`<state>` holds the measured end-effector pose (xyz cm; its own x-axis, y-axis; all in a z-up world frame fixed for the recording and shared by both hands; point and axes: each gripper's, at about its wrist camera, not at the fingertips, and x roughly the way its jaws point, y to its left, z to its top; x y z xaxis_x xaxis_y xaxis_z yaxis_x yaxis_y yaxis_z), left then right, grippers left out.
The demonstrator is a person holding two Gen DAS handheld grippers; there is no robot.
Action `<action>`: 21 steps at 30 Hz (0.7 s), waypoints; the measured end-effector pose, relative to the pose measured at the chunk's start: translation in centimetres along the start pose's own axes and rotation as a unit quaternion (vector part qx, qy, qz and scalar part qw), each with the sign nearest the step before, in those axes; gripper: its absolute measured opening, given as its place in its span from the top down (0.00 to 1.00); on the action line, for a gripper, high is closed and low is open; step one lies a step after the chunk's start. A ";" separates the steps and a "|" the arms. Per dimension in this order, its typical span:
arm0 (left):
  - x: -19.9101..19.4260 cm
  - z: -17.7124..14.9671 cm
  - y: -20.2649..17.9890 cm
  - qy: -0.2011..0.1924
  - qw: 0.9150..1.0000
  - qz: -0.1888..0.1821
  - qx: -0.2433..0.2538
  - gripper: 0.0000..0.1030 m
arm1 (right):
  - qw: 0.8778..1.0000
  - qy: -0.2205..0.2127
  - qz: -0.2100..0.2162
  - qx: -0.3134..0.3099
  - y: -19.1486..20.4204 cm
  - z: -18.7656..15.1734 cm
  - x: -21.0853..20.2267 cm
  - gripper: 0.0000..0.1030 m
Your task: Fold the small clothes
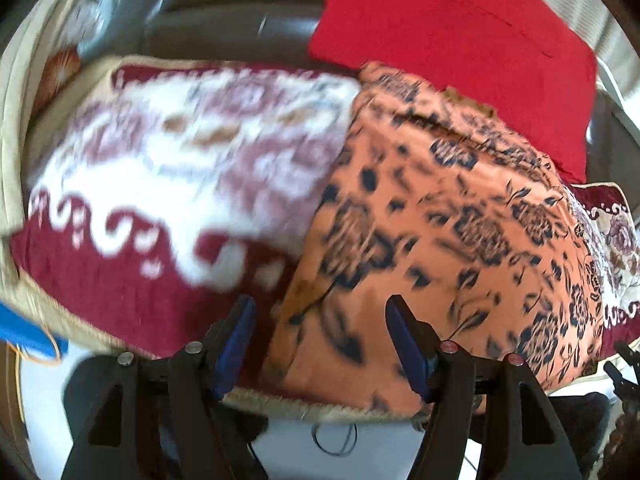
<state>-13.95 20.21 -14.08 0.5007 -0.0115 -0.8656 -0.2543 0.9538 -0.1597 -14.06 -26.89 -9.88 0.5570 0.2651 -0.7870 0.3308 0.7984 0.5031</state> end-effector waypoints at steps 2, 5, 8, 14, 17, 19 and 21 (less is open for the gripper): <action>0.1 -0.3 0.5 0.005 1.000 0.001 -0.015 0.34 | 1.000 -0.004 -0.002 -0.003 -1.3 1.1 -0.1 0.23; -0.3 -0.6 0.6 0.001 1.000 -0.002 -0.021 0.34 | 1.000 0.006 0.002 -0.018 -1.5 2.1 1.2 0.23; -0.2 -1.1 0.6 0.012 1.000 -0.004 -0.023 0.34 | 0.999 0.030 -0.002 -0.043 -1.3 2.2 3.2 0.28; 2.0 -1.8 0.8 0.065 0.997 -0.010 -0.032 0.47 | 0.995 0.068 -0.021 -0.063 -1.0 1.2 4.8 0.69; 2.5 -1.9 0.8 0.078 0.996 -0.018 -0.030 0.77 | 0.995 0.077 -0.002 -0.056 -1.3 1.9 4.5 0.70; 2.2 -1.7 0.6 0.083 0.995 -0.041 -0.028 0.89 | 0.994 0.088 -0.002 -0.066 -1.1 2.2 4.8 0.67; 1.4 -1.6 0.1 0.069 0.996 -0.046 -0.015 0.90 | 0.993 0.103 -0.009 -0.066 -1.0 2.4 5.6 0.67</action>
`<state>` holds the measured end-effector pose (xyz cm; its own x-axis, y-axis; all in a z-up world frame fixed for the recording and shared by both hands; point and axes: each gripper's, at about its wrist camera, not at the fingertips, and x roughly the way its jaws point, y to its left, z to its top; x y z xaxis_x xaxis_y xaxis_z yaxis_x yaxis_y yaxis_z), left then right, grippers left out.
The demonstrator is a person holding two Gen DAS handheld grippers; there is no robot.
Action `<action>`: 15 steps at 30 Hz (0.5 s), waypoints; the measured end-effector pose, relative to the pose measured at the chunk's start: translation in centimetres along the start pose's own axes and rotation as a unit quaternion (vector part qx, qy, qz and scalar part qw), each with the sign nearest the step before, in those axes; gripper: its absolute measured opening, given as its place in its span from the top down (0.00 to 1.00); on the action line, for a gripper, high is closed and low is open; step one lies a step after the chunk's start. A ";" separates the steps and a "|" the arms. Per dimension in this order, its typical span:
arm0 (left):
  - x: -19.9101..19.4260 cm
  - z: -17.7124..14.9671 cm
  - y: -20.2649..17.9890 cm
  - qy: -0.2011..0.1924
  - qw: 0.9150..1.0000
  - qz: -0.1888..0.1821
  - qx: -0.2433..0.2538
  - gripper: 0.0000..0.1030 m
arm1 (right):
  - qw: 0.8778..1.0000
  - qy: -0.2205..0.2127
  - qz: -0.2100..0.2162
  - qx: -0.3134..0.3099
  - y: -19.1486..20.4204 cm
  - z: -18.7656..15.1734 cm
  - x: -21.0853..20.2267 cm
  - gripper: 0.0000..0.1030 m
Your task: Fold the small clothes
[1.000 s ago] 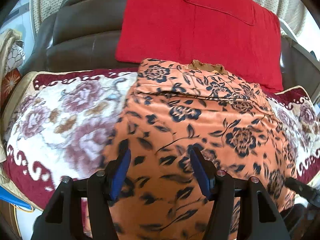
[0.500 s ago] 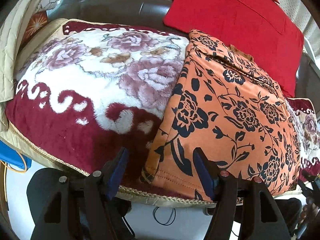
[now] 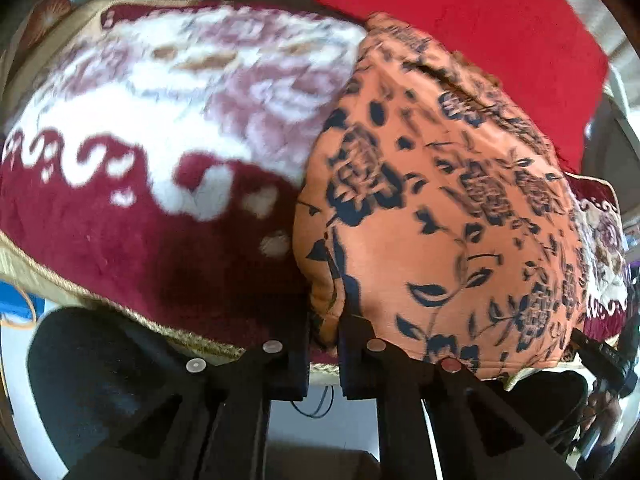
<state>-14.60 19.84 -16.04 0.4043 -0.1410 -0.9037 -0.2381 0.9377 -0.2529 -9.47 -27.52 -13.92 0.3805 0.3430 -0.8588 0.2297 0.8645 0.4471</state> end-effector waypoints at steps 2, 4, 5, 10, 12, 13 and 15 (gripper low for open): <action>-1.8 -0.1 -0.4 -0.019 1.000 -0.017 0.004 0.90 | 1.000 0.005 0.006 -0.006 0.2 0.1 0.3 0.72; -4.9 -0.1 -1.0 -0.058 0.997 -0.040 0.013 0.90 | 0.999 0.019 0.029 -0.003 0.3 0.3 0.0 0.94; -6.2 -0.2 -1.3 -0.079 0.996 -0.043 0.022 0.90 | 0.999 0.019 0.040 0.005 0.3 0.3 -0.5 0.94; -2.2 0.4 0.6 -0.024 1.000 -0.017 -0.003 0.90 | 0.993 -0.037 0.114 0.012 1.8 1.6 -6.3 0.94; -0.8 0.4 1.3 0.002 1.000 -0.019 -0.018 0.90 | 0.994 -0.020 0.106 0.021 1.1 1.9 -4.7 0.94; -1.4 0.9 1.1 -0.008 1.000 -0.020 -0.011 0.90 | 0.994 0.001 0.101 0.034 0.4 1.9 -3.0 0.94; -3.4 2.5 0.2 -0.039 0.998 -0.040 -0.002 0.90 | 0.990 0.038 0.114 0.071 -0.9 1.7 -0.7 0.94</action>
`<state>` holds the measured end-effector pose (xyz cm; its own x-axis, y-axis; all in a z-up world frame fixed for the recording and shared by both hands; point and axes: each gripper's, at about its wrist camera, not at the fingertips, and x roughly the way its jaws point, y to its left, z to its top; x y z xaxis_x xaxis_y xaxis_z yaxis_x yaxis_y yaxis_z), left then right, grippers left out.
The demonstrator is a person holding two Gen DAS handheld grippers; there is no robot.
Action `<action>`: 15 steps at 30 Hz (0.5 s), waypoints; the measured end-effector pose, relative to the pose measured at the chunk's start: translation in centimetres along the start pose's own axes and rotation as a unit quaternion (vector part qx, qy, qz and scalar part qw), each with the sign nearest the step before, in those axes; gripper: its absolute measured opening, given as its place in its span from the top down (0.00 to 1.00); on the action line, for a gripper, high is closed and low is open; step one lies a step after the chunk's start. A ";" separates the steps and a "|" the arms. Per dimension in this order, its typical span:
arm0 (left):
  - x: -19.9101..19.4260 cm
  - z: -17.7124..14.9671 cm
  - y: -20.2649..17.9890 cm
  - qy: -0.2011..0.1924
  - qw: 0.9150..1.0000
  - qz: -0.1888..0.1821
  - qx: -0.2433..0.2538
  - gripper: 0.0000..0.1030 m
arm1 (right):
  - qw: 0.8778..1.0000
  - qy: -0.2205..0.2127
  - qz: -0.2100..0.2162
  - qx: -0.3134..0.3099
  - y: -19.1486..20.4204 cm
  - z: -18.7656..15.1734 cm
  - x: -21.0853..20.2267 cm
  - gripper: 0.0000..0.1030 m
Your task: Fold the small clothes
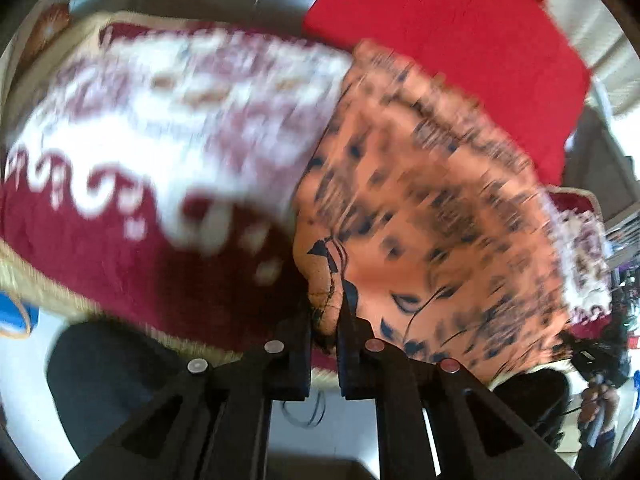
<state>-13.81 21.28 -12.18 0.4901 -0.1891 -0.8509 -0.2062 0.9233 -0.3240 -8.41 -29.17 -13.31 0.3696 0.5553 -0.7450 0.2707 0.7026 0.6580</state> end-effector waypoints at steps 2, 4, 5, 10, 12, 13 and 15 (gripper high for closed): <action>-1.8 2.5 -1.3 -0.031 0.999 -0.024 0.010 0.90 | 1.000 -0.005 0.025 0.005 0.2 0.5 -0.3 0.94; -3.1 6.2 -3.0 -0.068 0.996 -0.041 0.028 0.90 | 0.997 -0.033 0.072 -0.001 2.3 2.9 -1.9 0.94; -3.6 8.6 -4.2 -0.090 0.994 -0.052 0.037 0.90 | 0.996 -0.045 0.081 -0.009 3.2 3.9 -2.4 0.94; -0.5 20.5 -7.2 -0.173 0.984 -0.029 0.028 0.84 | 0.977 -0.151 0.144 -0.047 9.9 15.4 -4.8 0.94; 2.1 23.1 -7.3 -0.203 0.979 -0.010 0.019 0.63 | 0.971 -0.180 0.156 -0.023 10.5 19.3 -3.5 0.91; 4.5 24.6 -7.3 -0.194 0.981 0.009 0.009 0.45 | 0.969 -0.203 0.139 -0.017 10.5 22.1 -2.0 0.80; 10.4 26.5 -6.6 -0.109 0.992 0.057 0.021 0.20 | 0.977 -0.205 0.059 -0.028 10.4 25.3 1.6 0.24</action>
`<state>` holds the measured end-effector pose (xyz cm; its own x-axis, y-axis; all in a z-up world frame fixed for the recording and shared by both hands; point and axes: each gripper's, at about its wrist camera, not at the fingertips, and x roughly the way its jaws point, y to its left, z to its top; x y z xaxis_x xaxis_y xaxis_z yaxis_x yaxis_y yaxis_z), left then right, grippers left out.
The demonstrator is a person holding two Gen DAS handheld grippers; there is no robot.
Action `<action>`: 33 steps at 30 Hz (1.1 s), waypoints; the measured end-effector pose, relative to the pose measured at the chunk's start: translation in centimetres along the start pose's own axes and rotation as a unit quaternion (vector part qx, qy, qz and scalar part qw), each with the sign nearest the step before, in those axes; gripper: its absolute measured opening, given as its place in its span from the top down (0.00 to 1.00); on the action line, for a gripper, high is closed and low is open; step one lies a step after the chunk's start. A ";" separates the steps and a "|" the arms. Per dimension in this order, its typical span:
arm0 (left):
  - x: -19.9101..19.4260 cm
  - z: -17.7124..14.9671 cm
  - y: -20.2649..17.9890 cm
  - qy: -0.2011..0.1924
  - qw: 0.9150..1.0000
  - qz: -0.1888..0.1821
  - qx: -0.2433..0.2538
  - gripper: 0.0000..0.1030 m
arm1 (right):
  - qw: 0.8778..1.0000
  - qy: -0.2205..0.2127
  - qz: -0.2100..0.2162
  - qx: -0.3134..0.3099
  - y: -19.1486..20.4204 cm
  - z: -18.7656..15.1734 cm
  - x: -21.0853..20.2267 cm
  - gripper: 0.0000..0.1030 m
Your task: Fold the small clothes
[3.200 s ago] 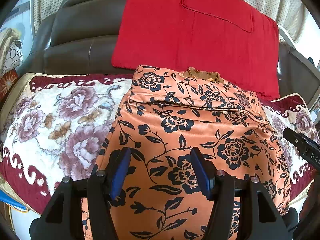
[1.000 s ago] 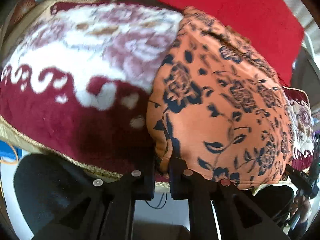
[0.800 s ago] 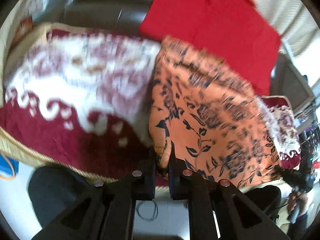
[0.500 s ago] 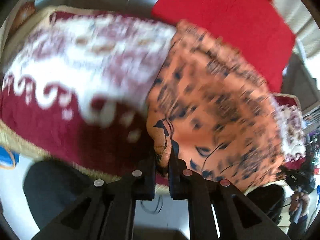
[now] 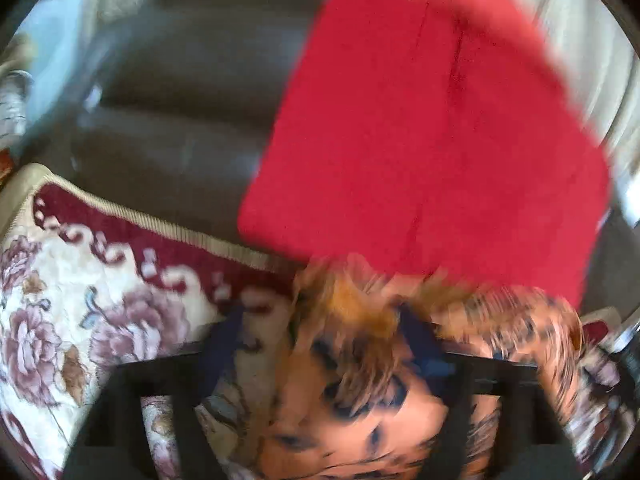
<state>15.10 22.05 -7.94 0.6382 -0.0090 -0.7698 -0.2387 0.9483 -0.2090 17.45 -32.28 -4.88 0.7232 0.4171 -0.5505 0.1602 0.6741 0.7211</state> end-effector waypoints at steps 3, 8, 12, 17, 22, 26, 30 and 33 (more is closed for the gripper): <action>1.1 -2.5 2.2 0.000 1.000 0.029 0.000 0.20 | 0.997 0.012 -0.074 0.005 -1.5 -1.6 2.7 0.20; -1.3 -7.3 6.8 -0.009 0.999 0.012 -0.042 0.20 | 0.997 0.017 -0.064 -0.031 -1.2 -9.8 -1.5 0.20; -0.2 -10.1 6.2 0.032 0.998 -0.026 -0.055 0.20 | 0.997 0.058 -0.040 0.017 -2.7 -14.7 -2.9 0.20; 2.5 -10.1 3.5 0.041 0.998 0.005 -0.055 0.19 | 0.994 0.054 -0.022 0.088 -3.9 -14.5 0.7 0.20; 4.0 -7.9 1.9 0.054 0.998 0.011 -0.044 0.92 | 0.988 0.032 -0.018 0.147 -5.3 -12.8 3.3 0.88; -0.1 -6.3 0.8 0.020 0.999 0.025 -0.031 0.93 | 0.992 0.040 -0.039 0.115 -3.6 -10.6 3.3 0.91; -5.3 -7.3 0.5 -0.012 1.000 0.003 -0.014 0.93 | 0.999 0.015 -0.028 0.044 0.8 -9.3 -1.8 0.91; -6.3 -9.8 1.6 0.011 1.000 -0.006 -0.015 0.93 | 0.999 0.020 -0.034 0.019 1.8 -10.6 -5.3 0.92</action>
<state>3.51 20.53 -9.32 0.6257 -0.0277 -0.7796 -0.2532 0.9381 -0.2365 6.79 -26.83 -5.15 0.6819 0.3959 -0.6151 0.2344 0.6782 0.6965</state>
